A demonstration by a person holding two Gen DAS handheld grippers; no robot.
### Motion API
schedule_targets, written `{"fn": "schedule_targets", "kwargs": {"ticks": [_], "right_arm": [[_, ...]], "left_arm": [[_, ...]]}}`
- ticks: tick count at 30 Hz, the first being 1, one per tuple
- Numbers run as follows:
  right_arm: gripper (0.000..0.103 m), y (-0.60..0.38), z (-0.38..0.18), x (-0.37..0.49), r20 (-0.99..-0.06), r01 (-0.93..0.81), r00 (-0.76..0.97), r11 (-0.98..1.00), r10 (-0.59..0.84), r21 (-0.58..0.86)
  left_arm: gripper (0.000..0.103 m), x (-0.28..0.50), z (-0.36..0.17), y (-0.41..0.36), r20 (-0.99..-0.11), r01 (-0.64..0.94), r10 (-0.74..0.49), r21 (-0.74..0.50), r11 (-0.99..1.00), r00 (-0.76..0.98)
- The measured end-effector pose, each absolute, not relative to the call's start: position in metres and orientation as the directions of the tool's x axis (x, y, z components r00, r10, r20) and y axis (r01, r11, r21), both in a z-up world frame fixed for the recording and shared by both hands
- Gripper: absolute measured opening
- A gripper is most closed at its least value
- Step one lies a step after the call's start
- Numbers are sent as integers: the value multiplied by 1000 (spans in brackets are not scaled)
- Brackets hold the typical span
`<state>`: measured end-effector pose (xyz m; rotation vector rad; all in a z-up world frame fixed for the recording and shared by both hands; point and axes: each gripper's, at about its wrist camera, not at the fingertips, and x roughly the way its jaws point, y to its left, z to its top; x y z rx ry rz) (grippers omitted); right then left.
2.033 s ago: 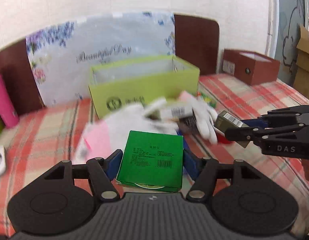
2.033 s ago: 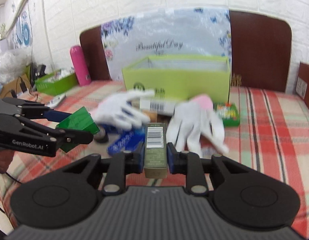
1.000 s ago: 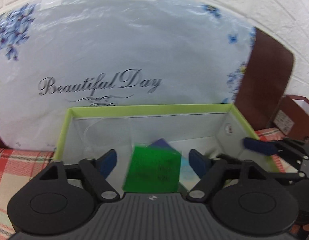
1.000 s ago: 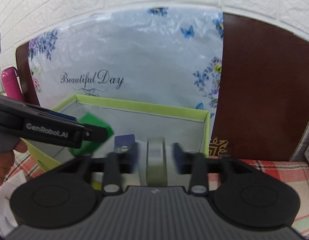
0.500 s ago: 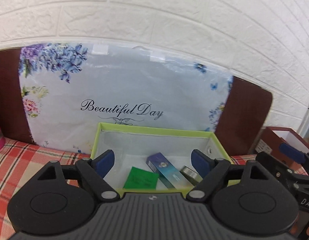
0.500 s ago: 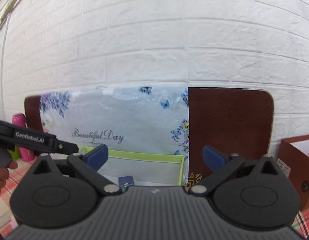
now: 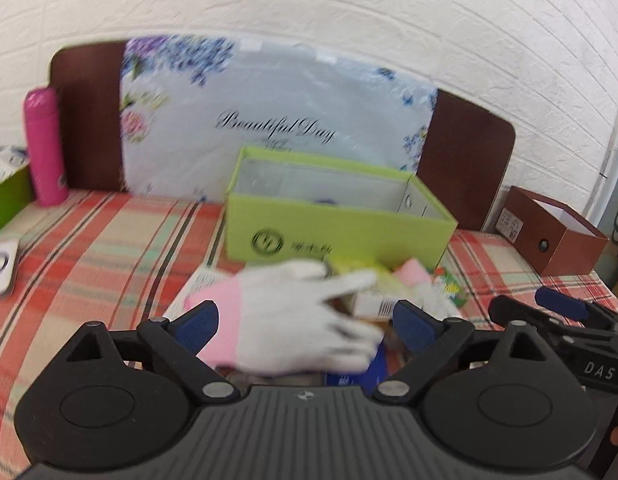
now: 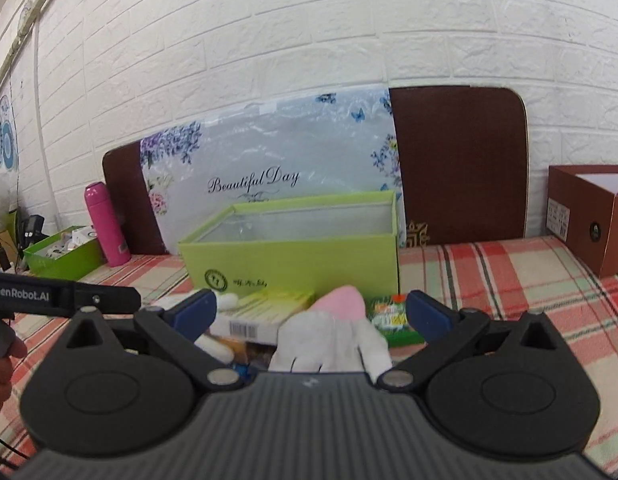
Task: Organize objects
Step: 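Move both tools back over the remaining items, then grasp the black tape roll with the left tool while the right tool grasps the blue medicine box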
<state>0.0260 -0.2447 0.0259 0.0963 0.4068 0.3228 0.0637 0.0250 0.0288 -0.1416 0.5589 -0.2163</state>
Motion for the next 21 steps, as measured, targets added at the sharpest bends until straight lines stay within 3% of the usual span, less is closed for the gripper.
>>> {"fn": "schedule_targets", "kwargs": {"ticks": [11,21], "right_arm": [[103,-208,-12,0,-508,-320,784,933,358,163],[103,-137,-31,20,-583,-379,739,924,338,55]], "left_arm": [[97,43,-9,54,-606,41,-140,-175,984,783],[97,35,-17,72,-606,-17,-79,-151,988,791]]}}
